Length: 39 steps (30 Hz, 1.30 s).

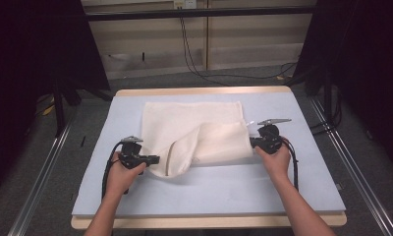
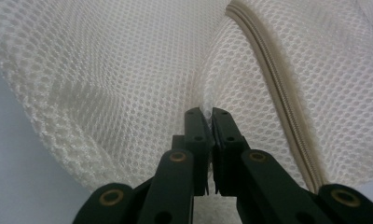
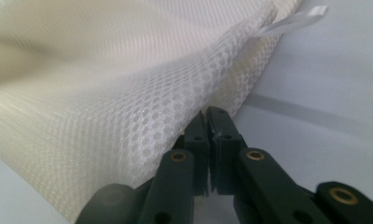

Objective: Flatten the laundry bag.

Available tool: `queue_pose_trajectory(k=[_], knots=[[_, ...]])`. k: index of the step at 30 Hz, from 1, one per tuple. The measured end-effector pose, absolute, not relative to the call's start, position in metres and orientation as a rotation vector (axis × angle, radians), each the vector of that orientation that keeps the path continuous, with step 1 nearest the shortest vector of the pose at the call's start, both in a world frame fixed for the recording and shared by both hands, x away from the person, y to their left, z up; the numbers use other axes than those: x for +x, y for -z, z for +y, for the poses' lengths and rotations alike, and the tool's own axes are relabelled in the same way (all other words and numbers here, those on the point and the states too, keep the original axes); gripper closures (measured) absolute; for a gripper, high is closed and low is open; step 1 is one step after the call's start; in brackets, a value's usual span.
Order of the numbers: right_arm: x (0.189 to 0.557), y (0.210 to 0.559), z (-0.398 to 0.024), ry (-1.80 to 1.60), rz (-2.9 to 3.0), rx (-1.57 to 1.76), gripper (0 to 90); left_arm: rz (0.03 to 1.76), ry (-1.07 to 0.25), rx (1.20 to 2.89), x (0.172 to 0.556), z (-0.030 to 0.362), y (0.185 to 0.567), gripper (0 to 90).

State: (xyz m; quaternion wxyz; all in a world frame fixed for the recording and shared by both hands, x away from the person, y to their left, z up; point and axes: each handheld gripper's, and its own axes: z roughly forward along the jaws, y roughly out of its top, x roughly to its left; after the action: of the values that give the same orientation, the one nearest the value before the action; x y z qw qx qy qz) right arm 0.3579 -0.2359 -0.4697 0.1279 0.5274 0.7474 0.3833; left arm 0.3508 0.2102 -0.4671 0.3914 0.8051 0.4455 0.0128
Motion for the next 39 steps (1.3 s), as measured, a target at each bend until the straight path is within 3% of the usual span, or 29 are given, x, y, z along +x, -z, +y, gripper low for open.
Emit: queue_pose_trajectory(k=[2,11,19,21,25,31,35,39], knots=[[0.361,0.466,-0.241,-1.226,2.135,1.529,79.5,1.129,-0.020,2.040,0.350,0.212,0.467,86.4],[0.327,0.459,-0.248,-1.538,2.247,1.361,84.3,1.120,-0.009,2.070,0.340,0.214,0.471,86.1],[0.294,0.465,-0.244,-1.406,2.423,1.208,82.1,1.143,-0.011,2.043,0.331,0.213,0.470,83.3],[0.292,0.465,-0.247,-1.419,2.381,1.257,77.3,1.122,-0.026,2.055,0.332,0.212,0.467,78.5],[0.296,0.459,-0.252,-1.466,2.287,1.305,71.7,1.060,-0.024,1.985,0.336,0.208,0.458,56.7],[0.299,0.458,-0.250,-1.435,2.290,1.304,71.2,0.979,-0.004,1.969,0.344,0.192,0.453,33.4],[0.298,0.460,-0.247,-1.427,2.302,1.303,71.4,0.943,-0.019,2.004,0.346,0.174,0.453,25.3],[0.298,0.460,-0.247,-1.417,2.306,1.304,71.9,0.919,-0.040,2.037,0.349,0.162,0.457,26.9]])
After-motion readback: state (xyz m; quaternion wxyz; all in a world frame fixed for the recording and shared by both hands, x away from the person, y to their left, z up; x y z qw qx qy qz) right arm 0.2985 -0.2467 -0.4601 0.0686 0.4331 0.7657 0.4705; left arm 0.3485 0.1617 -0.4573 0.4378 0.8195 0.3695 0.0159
